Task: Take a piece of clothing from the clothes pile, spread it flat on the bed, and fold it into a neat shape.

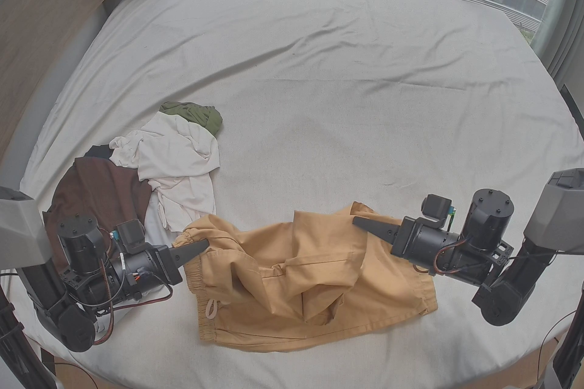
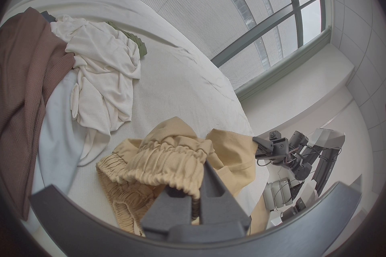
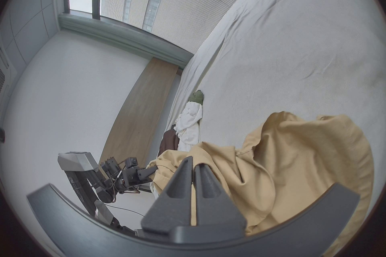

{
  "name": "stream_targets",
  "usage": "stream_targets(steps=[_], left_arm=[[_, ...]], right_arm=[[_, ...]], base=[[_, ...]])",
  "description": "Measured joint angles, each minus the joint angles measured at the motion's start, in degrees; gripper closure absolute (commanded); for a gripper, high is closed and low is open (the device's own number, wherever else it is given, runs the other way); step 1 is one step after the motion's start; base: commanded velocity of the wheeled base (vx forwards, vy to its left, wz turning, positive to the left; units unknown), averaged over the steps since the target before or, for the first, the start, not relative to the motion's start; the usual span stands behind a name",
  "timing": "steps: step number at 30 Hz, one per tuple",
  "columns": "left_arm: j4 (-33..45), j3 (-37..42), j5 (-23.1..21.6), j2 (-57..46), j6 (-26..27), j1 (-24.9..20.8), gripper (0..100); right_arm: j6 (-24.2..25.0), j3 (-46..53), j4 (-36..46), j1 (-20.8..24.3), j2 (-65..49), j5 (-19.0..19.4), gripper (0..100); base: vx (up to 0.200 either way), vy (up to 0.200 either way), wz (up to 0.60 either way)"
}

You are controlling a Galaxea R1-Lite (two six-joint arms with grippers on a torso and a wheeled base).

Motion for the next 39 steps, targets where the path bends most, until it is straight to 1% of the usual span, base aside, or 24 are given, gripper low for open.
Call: stream_targets(steps=[7, 14, 15, 19, 29, 34, 39], left_arm=[[0.02, 0.11, 0.05, 0.05, 0.04, -0.33, 100], [0.02, 0.40, 0.02, 0.27, 0.06, -1.07, 100], [0.00, 0.40, 0.05, 0.29, 0.06, -1.10, 100], [0.00, 0.44, 0.02, 0.30, 0.09, -1.24, 100], [0.02, 0.49, 0.02, 0.33, 0.12, -1.29, 100], [0.00, 0.49, 0.05, 0.40, 0.12, -1.27, 100], [0.00, 0.49, 0.09, 0.41, 0.15, -1.18, 100]], right_arm=[[0.40, 1.63, -0.01, -3.73, -0.57, 3.12, 100], [3.17, 3.19, -0.11, -4.33, 1.24, 6.94, 100], [3.34, 3.28, -0.11, -4.25, 1.74, 7.28, 0], [3.50, 3.32, -0.12, -3.56, 3.56, 8.02, 0], [3.52, 4.13, -0.20, 0.60, 4.88, 8.02, 0], [3.41, 4.91, -0.20, 1.71, 4.80, 8.02, 0], [1.08, 6.51, -0.20, 3.41, 3.95, 8.08, 0]], base=[[0.000, 0.000, 0.00], [0.000, 0.000, 0.00], [0.000, 0.000, 0.00], [0.000, 0.000, 0.00], [0.000, 0.000, 0.00], [0.000, 0.000, 0.00], [0.000, 0.000, 0.00]])
